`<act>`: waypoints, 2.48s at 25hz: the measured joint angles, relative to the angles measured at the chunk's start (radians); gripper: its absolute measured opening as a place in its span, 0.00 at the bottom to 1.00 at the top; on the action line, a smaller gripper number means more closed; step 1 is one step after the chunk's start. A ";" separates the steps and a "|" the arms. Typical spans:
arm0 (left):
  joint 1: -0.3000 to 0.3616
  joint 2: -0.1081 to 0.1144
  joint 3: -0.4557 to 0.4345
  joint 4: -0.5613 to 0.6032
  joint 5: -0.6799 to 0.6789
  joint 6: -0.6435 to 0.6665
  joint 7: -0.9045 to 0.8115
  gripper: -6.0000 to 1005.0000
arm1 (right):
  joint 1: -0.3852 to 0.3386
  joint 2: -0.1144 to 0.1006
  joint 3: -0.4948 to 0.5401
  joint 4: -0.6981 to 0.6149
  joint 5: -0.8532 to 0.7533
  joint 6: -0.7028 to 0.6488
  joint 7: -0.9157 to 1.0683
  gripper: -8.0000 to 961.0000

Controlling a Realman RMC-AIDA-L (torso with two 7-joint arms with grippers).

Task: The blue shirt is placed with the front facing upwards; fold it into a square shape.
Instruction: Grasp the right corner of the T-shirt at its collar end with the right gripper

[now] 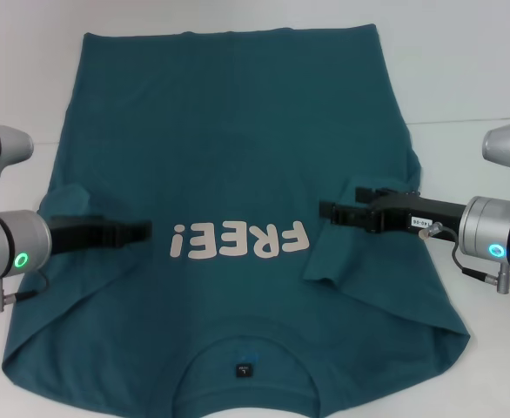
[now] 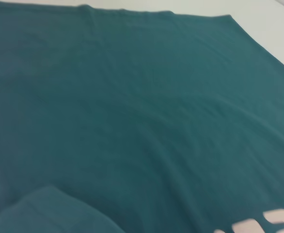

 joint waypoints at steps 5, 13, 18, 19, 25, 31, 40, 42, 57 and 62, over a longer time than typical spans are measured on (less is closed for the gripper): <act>-0.002 0.000 0.000 0.006 0.006 -0.046 -0.010 0.86 | 0.005 0.000 0.000 0.000 0.000 0.005 0.000 0.98; 0.014 0.000 -0.001 -0.011 0.030 -0.084 -0.048 0.86 | 0.006 0.001 -0.001 0.000 0.000 0.019 0.000 0.98; 0.025 -0.001 -0.011 -0.016 0.033 -0.091 -0.054 0.86 | 0.007 0.002 -0.002 0.000 0.000 0.019 0.001 0.98; 0.026 -0.001 -0.012 -0.016 0.033 -0.092 -0.054 0.86 | 0.006 0.002 -0.002 0.000 0.000 0.019 0.001 0.98; 0.059 -0.003 -0.031 -0.023 0.034 -0.137 -0.054 0.86 | -0.001 0.004 -0.001 0.000 0.000 0.013 0.001 0.98; 0.083 -0.003 -0.067 -0.012 0.026 -0.212 -0.054 0.86 | -0.001 0.007 -0.001 0.000 0.000 0.011 0.001 0.98; 0.104 -0.004 -0.065 -0.049 -0.042 -0.207 -0.045 0.86 | -0.003 0.011 -0.001 0.000 0.000 0.017 0.000 0.98; 0.119 -0.004 -0.047 -0.082 -0.085 -0.183 -0.035 0.86 | -0.003 0.011 -0.001 0.001 0.000 0.017 0.000 0.98; 0.146 -0.004 0.070 -0.076 -0.132 -0.126 0.086 0.85 | -0.005 0.011 0.002 0.004 0.000 0.018 -0.006 0.98; 0.153 -0.003 0.100 -0.069 -0.132 -0.115 0.147 0.86 | -0.005 0.011 0.001 0.005 0.000 0.018 -0.007 0.98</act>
